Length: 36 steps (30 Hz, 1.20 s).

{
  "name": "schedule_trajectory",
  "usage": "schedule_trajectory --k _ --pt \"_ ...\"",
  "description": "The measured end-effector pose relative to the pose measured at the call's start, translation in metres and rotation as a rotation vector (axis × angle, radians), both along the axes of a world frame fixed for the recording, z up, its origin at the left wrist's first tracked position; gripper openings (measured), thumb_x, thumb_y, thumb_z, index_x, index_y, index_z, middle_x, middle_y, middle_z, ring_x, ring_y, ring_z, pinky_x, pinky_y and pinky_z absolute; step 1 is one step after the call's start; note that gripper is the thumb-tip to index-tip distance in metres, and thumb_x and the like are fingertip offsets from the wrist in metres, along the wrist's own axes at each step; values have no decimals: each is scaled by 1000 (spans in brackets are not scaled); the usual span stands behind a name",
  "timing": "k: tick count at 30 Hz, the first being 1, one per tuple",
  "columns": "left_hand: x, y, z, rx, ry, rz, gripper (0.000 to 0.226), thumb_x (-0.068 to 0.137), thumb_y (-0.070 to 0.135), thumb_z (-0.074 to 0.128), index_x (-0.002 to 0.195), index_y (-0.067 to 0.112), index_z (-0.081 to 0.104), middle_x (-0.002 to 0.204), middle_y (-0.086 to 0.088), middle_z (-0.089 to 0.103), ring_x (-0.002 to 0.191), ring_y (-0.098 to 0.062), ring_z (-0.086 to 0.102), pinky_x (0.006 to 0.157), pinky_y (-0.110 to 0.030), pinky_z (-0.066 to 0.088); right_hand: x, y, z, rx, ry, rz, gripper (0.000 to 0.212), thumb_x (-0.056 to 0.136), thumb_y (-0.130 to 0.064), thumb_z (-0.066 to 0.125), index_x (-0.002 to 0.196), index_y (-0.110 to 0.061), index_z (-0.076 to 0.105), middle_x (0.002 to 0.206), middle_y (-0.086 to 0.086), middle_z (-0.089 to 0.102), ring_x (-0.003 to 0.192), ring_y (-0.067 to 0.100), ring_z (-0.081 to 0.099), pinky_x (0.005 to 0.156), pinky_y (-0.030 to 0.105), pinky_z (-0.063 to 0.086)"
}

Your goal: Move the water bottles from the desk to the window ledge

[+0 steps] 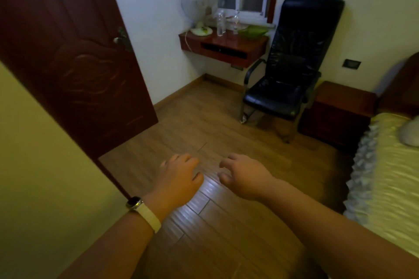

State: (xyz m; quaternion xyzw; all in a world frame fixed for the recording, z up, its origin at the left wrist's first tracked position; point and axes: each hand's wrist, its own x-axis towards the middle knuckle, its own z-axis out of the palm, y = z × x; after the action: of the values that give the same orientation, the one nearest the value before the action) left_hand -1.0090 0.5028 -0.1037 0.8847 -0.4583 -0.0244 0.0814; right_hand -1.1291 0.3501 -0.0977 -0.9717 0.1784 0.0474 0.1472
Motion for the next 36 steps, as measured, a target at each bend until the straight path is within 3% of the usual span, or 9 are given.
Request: schedule_trajectory --k 3,7,9,19,22,25,27,36 --pt "22 -35 6 -27 -5 -70 38 95 45 43 124 25 58 125 7 56 119 -16 47 96 -36 37 13 -33 1 7 -1 -55 41 96 -50 45 129 -27 54 123 -2 55 108 15 55 88 34 51" --pt "59 -73 5 19 -47 -177 64 83 55 17 120 24 59 124 6 57 116 -17 50 97 -36 39 40 -75 -1 11 27 -129 41 97 -48 46 130 -26 55 124 -2 55 109 16 55 87 32 50" --pt "83 -89 -4 37 -44 -187 69 80 57 13 120 24 58 124 5 57 117 -18 50 97 -38 41 58 -93 -4 7 44 -153 41 97 -48 45 130 -26 55 122 -2 55 107 16 55 87 32 51" --pt "254 -178 -32 18 31 -187 67 77 55 16 110 23 64 115 5 62 113 -20 54 90 -38 43 207 -177 -16 -32 131 -266 39 95 -50 44 124 -27 58 115 -3 55 105 17 56 88 37 53" --pt "310 -202 -23 12 33 -211 65 80 56 16 116 25 60 122 7 58 119 -17 49 96 -37 40 257 -201 0 -66 93 -294 39 95 -50 45 124 -28 58 114 -4 56 105 16 56 87 37 53" --pt "362 -224 -12 -8 25 -233 41 95 47 40 127 27 56 131 7 55 125 -16 46 102 -37 37 300 -221 14 -82 21 -320 39 95 -49 46 127 -28 57 118 -5 56 105 14 57 87 35 53" --pt "388 -232 -6 -40 31 -227 40 96 44 46 132 28 54 135 7 53 127 -16 45 104 -38 36 322 -230 19 -81 6 -316 39 96 -49 46 127 -29 56 117 -7 55 103 12 56 86 33 53" --pt "484 -277 -14 -14 22 -144 41 97 46 45 133 29 53 135 8 54 128 -13 45 105 -36 35 426 -298 18 -94 -43 -277 38 96 -49 46 127 -29 56 119 -7 55 105 12 56 85 29 51"
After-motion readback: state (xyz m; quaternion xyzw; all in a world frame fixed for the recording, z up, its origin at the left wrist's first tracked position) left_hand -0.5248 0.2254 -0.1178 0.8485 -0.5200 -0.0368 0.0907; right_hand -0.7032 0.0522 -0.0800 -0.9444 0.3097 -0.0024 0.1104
